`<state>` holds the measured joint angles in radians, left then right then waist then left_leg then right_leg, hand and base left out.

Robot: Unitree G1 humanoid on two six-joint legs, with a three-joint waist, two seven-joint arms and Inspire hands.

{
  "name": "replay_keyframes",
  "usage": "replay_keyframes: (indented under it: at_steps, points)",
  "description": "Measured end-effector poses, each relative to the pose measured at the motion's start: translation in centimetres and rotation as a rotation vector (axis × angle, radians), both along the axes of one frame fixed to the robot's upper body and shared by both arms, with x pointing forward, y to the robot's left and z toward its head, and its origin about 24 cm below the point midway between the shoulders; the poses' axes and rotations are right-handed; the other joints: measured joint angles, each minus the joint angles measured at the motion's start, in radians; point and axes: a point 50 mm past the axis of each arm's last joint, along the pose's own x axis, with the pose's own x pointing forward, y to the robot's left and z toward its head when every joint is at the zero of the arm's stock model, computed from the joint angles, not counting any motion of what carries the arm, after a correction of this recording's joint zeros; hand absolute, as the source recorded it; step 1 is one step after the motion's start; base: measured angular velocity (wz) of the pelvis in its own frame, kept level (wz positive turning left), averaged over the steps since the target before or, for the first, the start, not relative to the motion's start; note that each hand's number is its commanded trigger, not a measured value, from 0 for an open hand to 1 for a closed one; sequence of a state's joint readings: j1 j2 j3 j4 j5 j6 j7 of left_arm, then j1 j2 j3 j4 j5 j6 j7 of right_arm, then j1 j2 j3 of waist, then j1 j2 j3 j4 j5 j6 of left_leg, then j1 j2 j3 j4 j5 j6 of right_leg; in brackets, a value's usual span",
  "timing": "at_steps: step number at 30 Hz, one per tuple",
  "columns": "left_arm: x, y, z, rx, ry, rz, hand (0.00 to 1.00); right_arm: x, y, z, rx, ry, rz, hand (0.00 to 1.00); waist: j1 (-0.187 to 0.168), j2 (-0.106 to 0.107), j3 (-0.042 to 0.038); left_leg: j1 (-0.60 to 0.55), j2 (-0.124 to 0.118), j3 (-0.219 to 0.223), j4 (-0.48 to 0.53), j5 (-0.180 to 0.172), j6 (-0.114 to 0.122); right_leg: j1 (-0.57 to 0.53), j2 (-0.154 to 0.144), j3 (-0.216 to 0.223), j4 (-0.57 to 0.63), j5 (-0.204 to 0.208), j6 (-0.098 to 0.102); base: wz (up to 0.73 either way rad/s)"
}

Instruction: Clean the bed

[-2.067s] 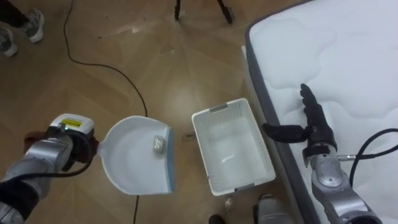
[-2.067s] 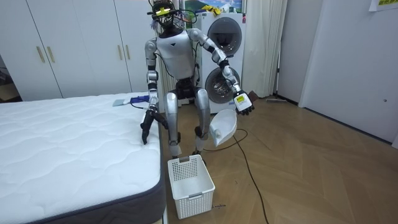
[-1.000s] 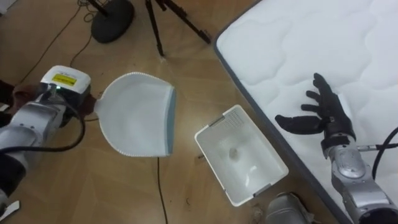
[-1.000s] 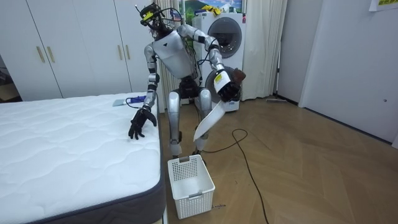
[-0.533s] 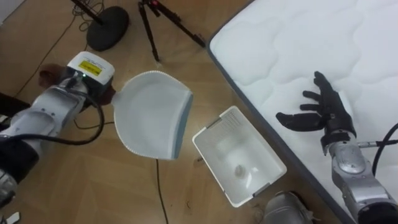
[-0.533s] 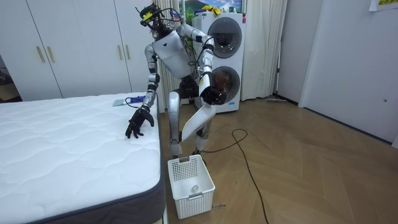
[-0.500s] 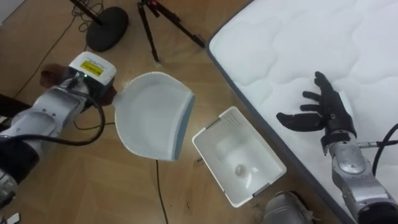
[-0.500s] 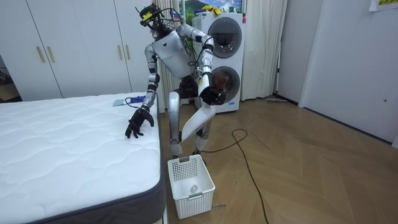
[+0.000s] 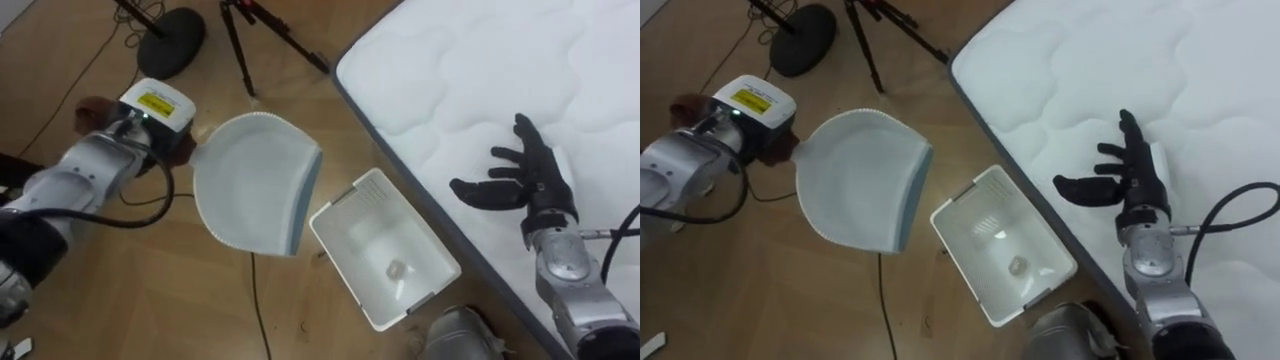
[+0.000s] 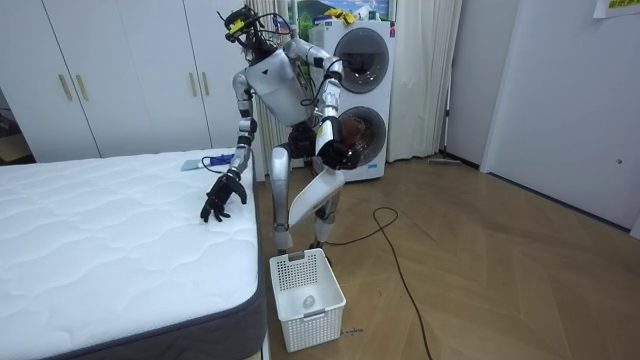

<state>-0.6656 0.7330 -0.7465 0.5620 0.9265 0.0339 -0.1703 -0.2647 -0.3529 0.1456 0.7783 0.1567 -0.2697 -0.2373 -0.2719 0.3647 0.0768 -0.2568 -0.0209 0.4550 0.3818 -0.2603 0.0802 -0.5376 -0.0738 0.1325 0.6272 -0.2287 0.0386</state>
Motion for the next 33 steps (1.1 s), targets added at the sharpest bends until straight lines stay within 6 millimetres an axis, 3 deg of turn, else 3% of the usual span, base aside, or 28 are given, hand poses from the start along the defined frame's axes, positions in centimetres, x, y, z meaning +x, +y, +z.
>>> replay_keyframes:
  at_steps: [1, 3, 4, 5, 7, 9, 12, 14, 16, 18, 19, 21, 22, 23, 24, 25, 26, 27, 28, 29, 30, 31, 32, 33]
  points:
    - [-0.2, 0.0, -0.3, -0.028, 0.011, 0.006, 1.00, -0.1, 0.1, -0.1, -0.001, 0.003, 0.005, 0.00, 0.018, -0.005, -0.0002, 0.008, -0.003, -0.004, -0.002, -0.003, -0.001, 0.000, 0.012, 0.021, -0.001, 0.002, 0.000, -1.16]
    - [-1.6, 0.8, -1.9, -0.141, 0.055, 0.057, 1.00, -0.6, 1.1, -0.9, -0.012, 0.040, 0.067, 0.00, 0.073, -0.033, -0.0027, 0.031, -0.031, -0.157, 0.004, -0.015, -0.012, 0.010, 0.056, 0.102, 0.002, 0.008, -0.004, -1.37]
    - [-1.9, 0.8, -2.3, -0.172, 0.063, 0.072, 1.00, -0.8, 1.3, -1.1, -0.010, 0.051, 0.079, 0.00, 0.079, -0.039, -0.0024, 0.034, -0.033, -0.186, 0.013, -0.020, -0.015, 0.017, 0.066, 0.117, 0.000, 0.009, -0.003, -1.11]
    - [-2.4, 0.8, -3.0, -0.234, 0.073, 0.098, 1.00, -1.3, 1.5, -1.7, 0.003, 0.077, 0.090, 0.00, 0.083, -0.058, -0.0029, 0.046, -0.042, -0.219, 0.031, -0.028, -0.021, 0.033, 0.083, 0.139, -0.001, 0.009, -0.003, -0.77]
    - [-2.9, 0.5, -3.8, -0.305, 0.074, 0.122, 1.00, -2.1, 1.9, -2.7, 0.024, 0.119, 0.081, 0.00, 0.085, -0.094, -0.0141, 0.065, -0.040, -0.223, 0.031, -0.029, -0.023, 0.052, 0.095, 0.156, -0.012, 0.009, -0.004, -0.47]
    - [-3.3, -0.3, -4.5, -0.374, 0.082, 0.122, 1.00, -3.7, 1.9, -4.1, 0.047, 0.185, 0.058, 0.00, 0.086, -0.140, -0.0345, 0.095, -0.018, -0.208, 0.018, -0.035, -0.033, 0.088, 0.114, 0.152, -0.053, 0.026, -0.009, -0.21]
    - [-4.3, -1.2, -4.7, -0.415, 0.084, 0.066, 1.00, -5.5, 1.3, -5.4, 0.052, 0.242, 0.023, 0.00, 0.090, -0.172, -0.0510, 0.136, 0.013, -0.204, 0.007, -0.045, -0.043, 0.147, 0.132, 0.126, -0.130, 0.063, -0.016, -0.34]
    - [-4.6, -1.4, -4.6, -0.460, 0.077, 0.055, 1.00, -6.4, 0.9, -5.8, 0.050, 0.261, -0.005, 0.00, 0.100, -0.182, -0.0565, 0.174, 0.017, -0.204, -0.008, -0.046, -0.043, 0.178, 0.133, 0.097, -0.155, 0.080, -0.021, -0.56]
    - [-4.9, -1.1, -4.0, -0.558, 0.027, 0.072, 1.00, -6.5, 0.5, -5.7, 0.057, 0.258, -0.027, 0.00, 0.124, -0.184, -0.0571, 0.213, 0.013, -0.205, -0.015, -0.055, -0.035, 0.190, 0.130, 0.059, -0.163, 0.096, -0.030, -0.89]
    - [-5.2, -0.8, -3.6, -0.638, -0.028, 0.090, 1.00, -6.6, 0.6, -5.7, 0.064, 0.256, -0.033, 0.00, 0.128, -0.192, -0.0573, 0.235, 0.005, -0.199, -0.017, -0.057, -0.032, 0.199, 0.137, 0.079, -0.162, 0.102, -0.027, -0.77]
    - [-5.4, -0.9, -3.4, -0.681, -0.065, 0.097, 1.00, -6.8, 0.5, -5.8, 0.060, 0.263, -0.033, 0.00, 0.129, -0.202, -0.0581, 0.251, 0.004, -0.175, -0.020, -0.057, -0.032, 0.207, 0.149, 0.109, -0.171, 0.111, -0.022, -0.76]
    - [-6.0, -1.0, -3.3, -0.747, -0.126, 0.114, 1.00, -7.2, 0.8, -5.9, 0.063, 0.275, -0.022, 0.00, 0.149, -0.220, -0.0571, 0.278, 0.009, -0.116, -0.041, -0.056, -0.030, 0.216, 0.161, 0.107, -0.203, 0.148, -0.025, -0.91]
    - [-6.4, -0.9, -3.4, -0.766, -0.147, 0.123, 1.00, -7.1, 1.1, -5.8, 0.065, 0.276, -0.008, 0.00, 0.156, -0.223, -0.0581, 0.288, 0.012, -0.095, -0.058, -0.054, -0.027, 0.218, 0.165, 0.097, -0.225, 0.170, -0.029, -1.36]
    - [-7.1, -0.9, -3.7, -0.806, -0.177, 0.140, 1.00, -7.0, 1.6, -5.7, 0.075, 0.274, 0.015, 0.00, 0.173, -0.227, -0.0597, 0.298, 0.029, -0.055, -0.098, -0.048, -0.016, 0.229, 0.167, 0.024, -0.297, 0.238, -0.051, -1.36]
    - [-7.5, -1.0, -4.0, -0.832, -0.188, 0.147, 1.00, -6.9, 2.2, -5.8, 0.095, 0.269, 0.020, 0.00, 0.191, -0.237, -0.0612, 0.306, 0.052, 0.026, -0.134, -0.049, -0.009, 0.231, 0.144, -0.127, -0.294, 0.237, -0.083, -1.14]
    - [-7.5, -1.4, -4.2, -0.851, -0.185, 0.147, 1.00, -7.0, 2.3, -6.0, 0.105, 0.272, 0.012, 0.00, 0.186, -0.249, -0.0604, 0.313, 0.053, 0.064, -0.147, -0.047, -0.012, 0.231, 0.122, -0.209, -0.235, 0.184, -0.094, -0.56]
    - [-7.7, -2.6, -4.8, -0.895, -0.176, 0.144, 1.00, -7.3, 2.0, -6.1, 0.107, 0.277, -0.007, 0.00, 0.188, -0.262, -0.0623, 0.320, 0.052, 0.115, -0.164, -0.044, -0.016, 0.240, 0.065, -0.328, -0.114, 0.089, -0.097, -0.29]
    - [-7.9, -3.7, -5.4, -0.930, -0.157, 0.139, 1.00, -7.6, 1.8, -6.2, 0.105, 0.275, -0.032, 0.00, 0.199, -0.273, -0.0659, 0.322, 0.048, 0.173, -0.159, -0.043, -0.015, 0.257, 0.004, -0.390, -0.010, 0.019, -0.087, -0.36]
    - [-8.1, -4.0, -5.6, -0.942, -0.148, 0.139, 1.00, -7.6, 1.7, -6.2, 0.105, 0.272, -0.041, 0.00, 0.207, -0.277, -0.0683, 0.321, 0.046, 0.203, -0.156, -0.043, -0.015, 0.271, -0.023, -0.399, 0.024, -0.008, -0.080, -0.60]
    - [-8.3, -4.5, -6.0, -0.966, -0.131, 0.144, 1.00, -7.6, 1.7, -6.1, 0.101, 0.266, -0.050, 0.00, 0.228, -0.283, -0.0694, 0.325, 0.041, 0.240, -0.147, -0.043, -0.015, 0.305, -0.070, -0.410, 0.047, -0.042, -0.063, -0.94]
    - [-8.5, -4.6, -6.2, -1.000, -0.123, 0.162, 1.00, -7.6, 1.8, -6.1, 0.099, 0.265, -0.044, 0.00, 0.258, -0.294, -0.0659, 0.332, 0.040, 0.276, -0.132, -0.043, -0.014, 0.331, -0.100, -0.418, 0.014, -0.057, -0.048, -1.06]
    - [-8.6, -4.4, -6.3, -1.009, -0.125, 0.173, 1.00, -7.6, 2.1, -6.1, 0.098, 0.265, -0.033, 0.00, 0.267, -0.302, -0.0646, 0.331, 0.041, 0.280, -0.116, -0.044, -0.013, 0.339, -0.098, -0.422, -0.013, -0.057, -0.042, -1.32]
    - [-8.8, -4.1, -6.5, -1.023, -0.133, 0.198, 1.00, -7.4, 2.6, -6.0, 0.081, 0.259, 0.004, 0.00, 0.285, -0.316, -0.0606, 0.316, 0.043, 0.225, -0.079, -0.041, -0.006, 0.356, -0.073, -0.399, -0.082, -0.052, -0.044, -1.39]
    - [-8.8, -3.5, -6.4, -1.027, -0.151, 0.214, 1.00, -6.9, 3.3, -5.5, 0.065, 0.237, 0.048, 0.00, 0.299, -0.314, -0.0639, 0.265, 0.043, 0.100, -0.045, -0.041, -0.003, 0.378, -0.027, -0.306, -0.161, -0.033, -0.044, -1.51]
